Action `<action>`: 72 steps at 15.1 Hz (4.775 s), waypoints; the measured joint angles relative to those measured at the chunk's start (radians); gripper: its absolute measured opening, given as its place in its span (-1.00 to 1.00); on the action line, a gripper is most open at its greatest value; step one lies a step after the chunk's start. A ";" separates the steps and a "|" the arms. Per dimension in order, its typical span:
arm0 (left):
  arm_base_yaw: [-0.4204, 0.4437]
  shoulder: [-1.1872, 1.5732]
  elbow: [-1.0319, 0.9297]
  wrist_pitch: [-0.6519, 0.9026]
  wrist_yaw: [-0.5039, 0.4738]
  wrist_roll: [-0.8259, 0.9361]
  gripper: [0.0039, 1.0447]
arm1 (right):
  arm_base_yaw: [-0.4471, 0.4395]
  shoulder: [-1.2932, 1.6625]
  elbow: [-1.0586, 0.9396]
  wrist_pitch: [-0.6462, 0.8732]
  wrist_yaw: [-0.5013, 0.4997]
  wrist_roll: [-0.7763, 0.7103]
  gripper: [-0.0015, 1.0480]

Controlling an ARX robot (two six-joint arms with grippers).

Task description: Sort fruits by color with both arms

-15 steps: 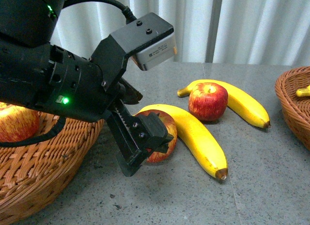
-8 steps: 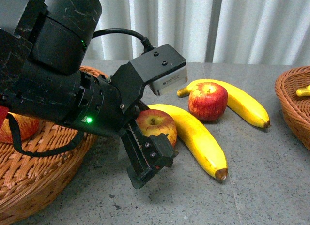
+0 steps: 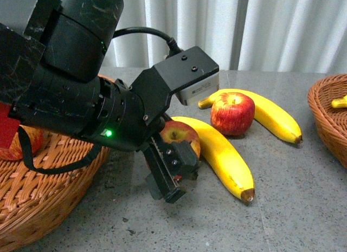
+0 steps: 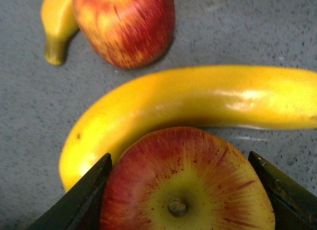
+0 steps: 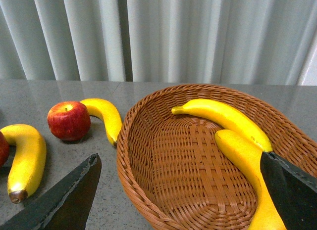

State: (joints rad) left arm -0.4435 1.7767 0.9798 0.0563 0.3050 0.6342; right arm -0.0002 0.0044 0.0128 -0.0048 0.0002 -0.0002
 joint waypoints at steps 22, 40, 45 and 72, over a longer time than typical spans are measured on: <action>0.163 -0.211 -0.074 0.192 -0.521 -0.666 0.88 | 0.000 0.000 0.000 0.000 0.000 0.000 0.87; -0.050 0.154 0.251 0.164 -0.105 -0.346 0.88 | 0.000 0.000 0.000 0.000 0.000 0.000 0.87; -0.050 0.210 0.281 0.177 -0.064 -0.364 0.88 | 0.000 0.000 0.000 0.000 0.000 0.000 0.87; -0.023 -0.588 -0.445 0.278 -0.901 -0.726 0.13 | 0.000 0.000 0.000 0.000 0.000 0.000 0.87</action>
State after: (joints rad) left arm -0.4660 1.1889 0.5346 0.3347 -0.5957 -0.0921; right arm -0.0002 0.0044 0.0128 -0.0048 0.0002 -0.0002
